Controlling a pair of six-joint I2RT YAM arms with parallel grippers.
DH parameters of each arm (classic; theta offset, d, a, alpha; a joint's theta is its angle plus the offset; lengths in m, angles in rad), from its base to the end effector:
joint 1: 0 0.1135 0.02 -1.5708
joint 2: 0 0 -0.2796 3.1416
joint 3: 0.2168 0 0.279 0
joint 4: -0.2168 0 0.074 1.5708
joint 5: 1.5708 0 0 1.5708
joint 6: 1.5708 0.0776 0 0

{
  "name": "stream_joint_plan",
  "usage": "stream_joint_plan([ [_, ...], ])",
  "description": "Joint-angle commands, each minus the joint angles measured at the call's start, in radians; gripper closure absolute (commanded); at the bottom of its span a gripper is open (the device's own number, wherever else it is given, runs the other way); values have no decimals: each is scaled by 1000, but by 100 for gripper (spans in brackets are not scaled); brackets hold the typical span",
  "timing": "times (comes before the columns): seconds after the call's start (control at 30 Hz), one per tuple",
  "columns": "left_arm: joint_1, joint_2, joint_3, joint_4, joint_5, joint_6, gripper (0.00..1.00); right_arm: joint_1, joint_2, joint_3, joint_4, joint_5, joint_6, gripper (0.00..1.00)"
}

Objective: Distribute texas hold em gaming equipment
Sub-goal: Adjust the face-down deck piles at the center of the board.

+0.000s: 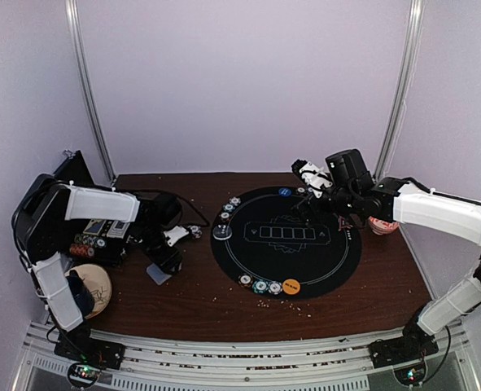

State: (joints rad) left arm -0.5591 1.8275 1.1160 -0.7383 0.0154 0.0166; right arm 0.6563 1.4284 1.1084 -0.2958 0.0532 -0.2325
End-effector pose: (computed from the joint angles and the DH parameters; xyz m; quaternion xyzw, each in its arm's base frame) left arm 0.3002 -0.1892 0.1010 0.2838 0.9569 -0.0236 0.0562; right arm 0.3048 0.2295 0.2740 -0.3707 0.8069 0.0735 0.4541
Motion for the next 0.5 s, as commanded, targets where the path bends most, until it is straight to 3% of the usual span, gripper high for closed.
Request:
stream_joint_plan([
  [0.0, -78, 106, -20, 5, 35, -14, 40, 5, -21, 14, 10, 21, 1, 0],
  [0.47, -207, 180, 138, -4, 24, -31, 41, 5, -34, 12, 12, 26, 1, 0],
])
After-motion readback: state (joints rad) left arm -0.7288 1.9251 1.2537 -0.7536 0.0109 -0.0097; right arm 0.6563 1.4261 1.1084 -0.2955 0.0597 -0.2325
